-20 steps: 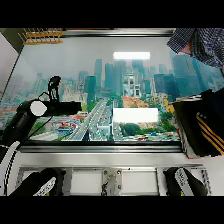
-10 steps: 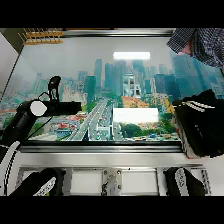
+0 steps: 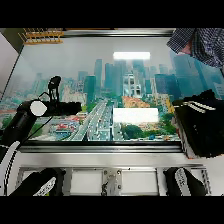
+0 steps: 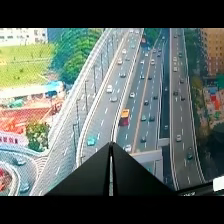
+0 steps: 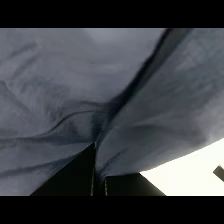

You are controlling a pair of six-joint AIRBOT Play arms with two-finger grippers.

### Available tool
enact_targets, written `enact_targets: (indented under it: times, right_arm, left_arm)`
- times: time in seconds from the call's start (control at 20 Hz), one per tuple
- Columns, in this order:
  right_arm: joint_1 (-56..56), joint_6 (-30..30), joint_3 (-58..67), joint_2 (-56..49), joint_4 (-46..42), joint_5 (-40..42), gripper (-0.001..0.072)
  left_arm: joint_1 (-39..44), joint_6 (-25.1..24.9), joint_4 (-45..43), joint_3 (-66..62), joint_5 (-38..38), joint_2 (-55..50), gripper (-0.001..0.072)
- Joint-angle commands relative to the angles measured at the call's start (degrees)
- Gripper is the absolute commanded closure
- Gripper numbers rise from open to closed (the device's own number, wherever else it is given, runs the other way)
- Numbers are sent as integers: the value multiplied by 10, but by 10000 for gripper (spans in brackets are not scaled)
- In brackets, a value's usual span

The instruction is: Fold the clothes and pants, and hang the long-sleeved shirts on hangers.

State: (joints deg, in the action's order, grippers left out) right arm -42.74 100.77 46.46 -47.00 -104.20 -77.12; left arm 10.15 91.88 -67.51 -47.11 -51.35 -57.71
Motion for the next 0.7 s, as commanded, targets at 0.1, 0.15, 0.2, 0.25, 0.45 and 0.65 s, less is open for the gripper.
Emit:
enact_targets:
  times: [0.1,0.15,0.2,0.25,0.45,0.65]
  right_arm:
    - [0,-1,-6,-23,0,21,524]
    - [0,-9,-3,-21,0,16,143]
    - [0,-20,2,-18,-6,9,7]
    - [0,-20,14,-13,-23,-1,7]
    - [0,6,99,36,-127,6,7]
    - [21,-9,126,100,-42,92,6]
  left_arm:
    - [0,0,0,0,-11,0,704]
    - [0,0,0,0,-11,0,704]
    - [0,0,0,0,-11,0,704]
    - [0,0,0,0,-11,0,704]
    - [0,0,0,0,-11,0,704]
    - [0,0,0,0,-11,0,704]
